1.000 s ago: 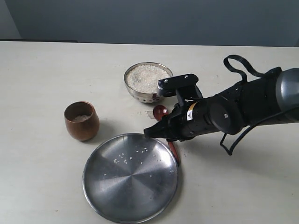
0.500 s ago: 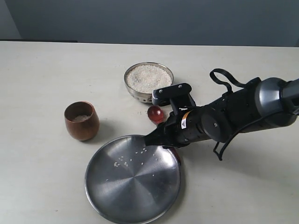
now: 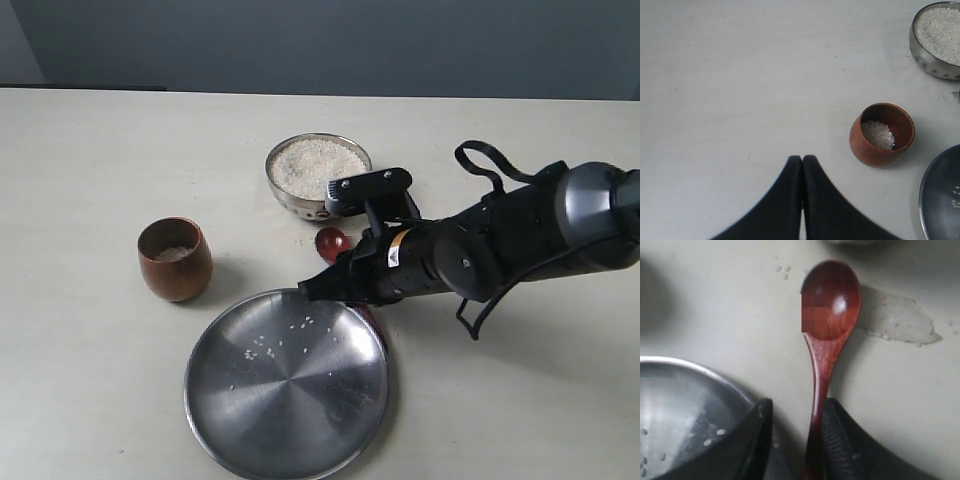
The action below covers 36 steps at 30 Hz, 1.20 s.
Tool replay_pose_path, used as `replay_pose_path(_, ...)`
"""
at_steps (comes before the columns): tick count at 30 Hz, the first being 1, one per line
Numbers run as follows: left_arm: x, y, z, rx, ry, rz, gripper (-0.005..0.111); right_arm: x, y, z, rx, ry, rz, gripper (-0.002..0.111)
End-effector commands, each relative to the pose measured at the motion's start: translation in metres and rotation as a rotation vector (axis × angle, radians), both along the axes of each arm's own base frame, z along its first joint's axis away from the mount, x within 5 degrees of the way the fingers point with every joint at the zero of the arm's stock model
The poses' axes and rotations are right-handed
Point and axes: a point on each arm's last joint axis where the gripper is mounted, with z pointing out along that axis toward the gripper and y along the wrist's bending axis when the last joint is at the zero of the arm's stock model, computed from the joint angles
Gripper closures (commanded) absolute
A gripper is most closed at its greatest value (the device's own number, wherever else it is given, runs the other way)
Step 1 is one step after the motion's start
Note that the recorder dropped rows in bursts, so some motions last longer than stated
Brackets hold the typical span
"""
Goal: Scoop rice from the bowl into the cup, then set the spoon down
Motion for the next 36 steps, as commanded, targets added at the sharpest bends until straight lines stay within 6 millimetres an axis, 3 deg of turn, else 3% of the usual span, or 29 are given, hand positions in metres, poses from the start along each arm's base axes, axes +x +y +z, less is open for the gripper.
replay_pose_path(1,0.001,0.000,0.002,0.001,-0.008,-0.001,0.106,0.002,0.001,0.009,0.035,-0.043,-0.005,0.075)
replay_pose_path(16,0.001,0.000,0.002,0.001,-0.008,-0.001,0.106,0.004,0.002,-0.002,0.012,-0.022,0.000,0.081)
replay_pose_path(26,0.001,0.000,0.002,0.001,-0.008,-0.001,0.106,0.019,-0.030,-0.007,-0.047,0.043,-0.084,0.081)
replay_pose_path(36,0.001,0.000,0.002,0.001,-0.008,-0.001,0.106,0.008,-0.010,-0.005,-0.034,0.015,-0.012,0.081)
